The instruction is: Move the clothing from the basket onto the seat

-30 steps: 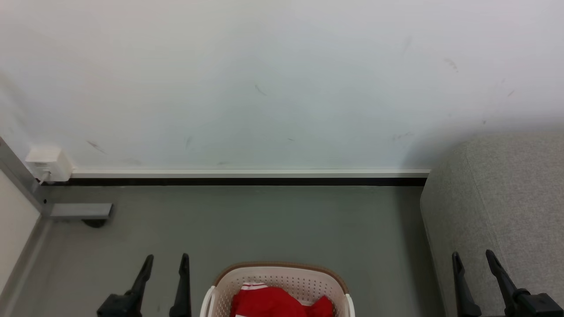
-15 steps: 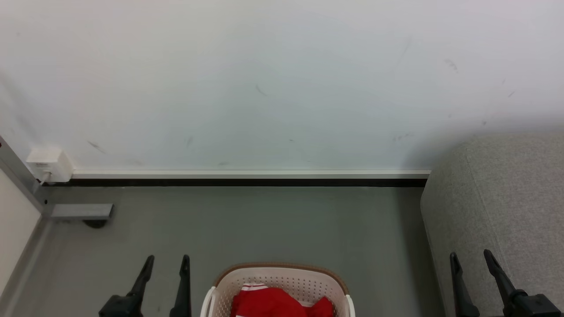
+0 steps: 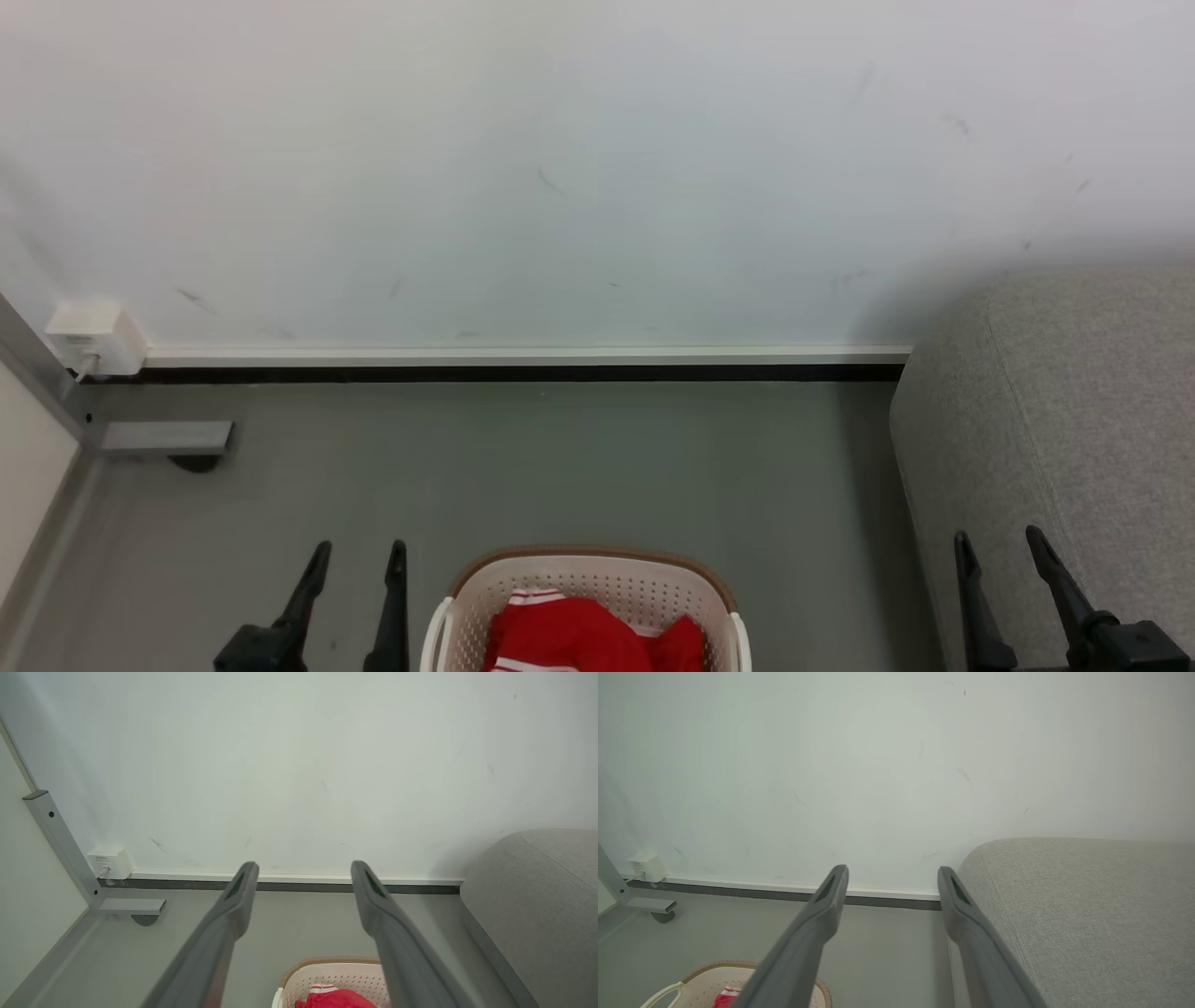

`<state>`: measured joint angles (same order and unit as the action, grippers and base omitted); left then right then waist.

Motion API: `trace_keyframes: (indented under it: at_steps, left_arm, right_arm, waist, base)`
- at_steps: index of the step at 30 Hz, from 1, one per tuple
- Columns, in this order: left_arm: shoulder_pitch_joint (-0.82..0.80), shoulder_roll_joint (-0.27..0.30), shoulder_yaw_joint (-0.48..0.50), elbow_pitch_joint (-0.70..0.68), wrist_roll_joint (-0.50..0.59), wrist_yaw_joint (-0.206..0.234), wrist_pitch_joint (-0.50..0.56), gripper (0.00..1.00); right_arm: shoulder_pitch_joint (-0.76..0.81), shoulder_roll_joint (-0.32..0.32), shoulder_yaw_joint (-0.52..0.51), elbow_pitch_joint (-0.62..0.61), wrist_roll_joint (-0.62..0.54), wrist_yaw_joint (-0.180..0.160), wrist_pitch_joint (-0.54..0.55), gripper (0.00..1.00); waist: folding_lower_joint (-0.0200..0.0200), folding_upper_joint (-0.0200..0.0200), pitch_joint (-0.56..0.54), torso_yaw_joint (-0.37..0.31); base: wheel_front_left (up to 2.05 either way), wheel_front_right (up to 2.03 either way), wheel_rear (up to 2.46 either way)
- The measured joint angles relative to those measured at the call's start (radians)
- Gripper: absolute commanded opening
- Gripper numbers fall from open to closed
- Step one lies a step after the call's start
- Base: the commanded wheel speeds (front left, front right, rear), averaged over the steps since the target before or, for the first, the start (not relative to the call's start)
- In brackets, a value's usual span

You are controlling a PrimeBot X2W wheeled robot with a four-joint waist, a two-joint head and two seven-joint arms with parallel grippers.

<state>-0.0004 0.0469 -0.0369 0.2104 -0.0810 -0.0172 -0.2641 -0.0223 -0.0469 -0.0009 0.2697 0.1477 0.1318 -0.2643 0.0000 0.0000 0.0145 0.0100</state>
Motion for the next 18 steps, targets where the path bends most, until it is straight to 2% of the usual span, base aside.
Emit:
trace_keyframes:
  at_steps: [9,18]
  left_arm:
    - [-0.07,0.0,-0.022,0.001,0.003,-0.009,0.0,1.0]
    - [-0.239,0.0,-0.106,0.067,0.018,-0.038,0.0,1.0]
  right_arm:
    - [-0.052,0.0,-0.015,-0.02,0.0,0.0,0.0,1.0]
    - [-0.169,-0.001,-0.026,-0.054,-0.006,0.0,0.0,1.0]
  waist:
    - [0.0,0.0,0.095,-0.012]
    - [0.0001,0.0,0.272,-0.021]
  base:
    - [0.0,0.0,0.0]
    - [0.0,0.0,0.0]
